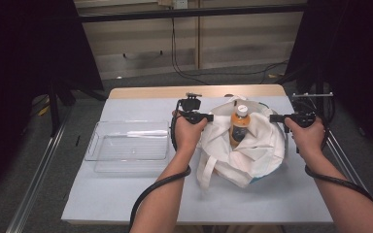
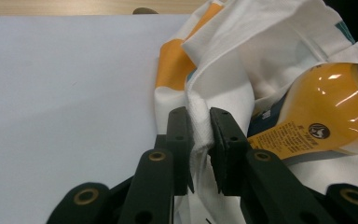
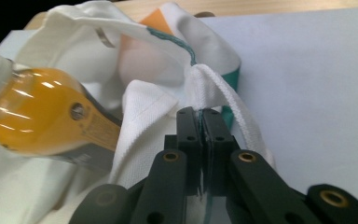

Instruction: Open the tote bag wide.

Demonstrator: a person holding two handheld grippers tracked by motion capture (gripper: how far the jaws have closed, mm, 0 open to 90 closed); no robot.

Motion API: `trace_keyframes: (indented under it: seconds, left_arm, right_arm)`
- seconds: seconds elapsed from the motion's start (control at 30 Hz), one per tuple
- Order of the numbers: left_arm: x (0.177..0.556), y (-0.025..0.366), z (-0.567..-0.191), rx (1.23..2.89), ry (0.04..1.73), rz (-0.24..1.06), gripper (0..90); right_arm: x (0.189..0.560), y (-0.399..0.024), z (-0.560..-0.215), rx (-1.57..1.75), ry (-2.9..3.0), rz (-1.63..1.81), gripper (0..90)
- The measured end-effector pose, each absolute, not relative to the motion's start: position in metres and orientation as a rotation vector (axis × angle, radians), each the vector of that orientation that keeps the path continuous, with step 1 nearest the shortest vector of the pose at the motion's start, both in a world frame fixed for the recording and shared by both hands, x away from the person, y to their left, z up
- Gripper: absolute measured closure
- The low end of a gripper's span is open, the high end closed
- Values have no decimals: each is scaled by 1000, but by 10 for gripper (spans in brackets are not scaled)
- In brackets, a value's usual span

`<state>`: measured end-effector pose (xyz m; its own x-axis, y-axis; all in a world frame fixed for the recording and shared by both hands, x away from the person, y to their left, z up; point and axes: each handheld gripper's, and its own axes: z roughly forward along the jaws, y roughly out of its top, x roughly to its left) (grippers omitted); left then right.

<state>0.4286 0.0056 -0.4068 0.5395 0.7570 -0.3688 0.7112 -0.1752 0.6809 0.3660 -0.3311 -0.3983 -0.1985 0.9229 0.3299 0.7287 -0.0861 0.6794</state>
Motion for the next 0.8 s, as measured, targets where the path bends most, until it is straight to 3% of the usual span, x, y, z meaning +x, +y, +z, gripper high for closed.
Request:
trace_keyframes:
  seconds: [0.8]
  left_arm:
    - [437,7,-431,1950,1231,84,789]
  right_arm:
    - [368,-337,-432,1851,1956,1083,875]
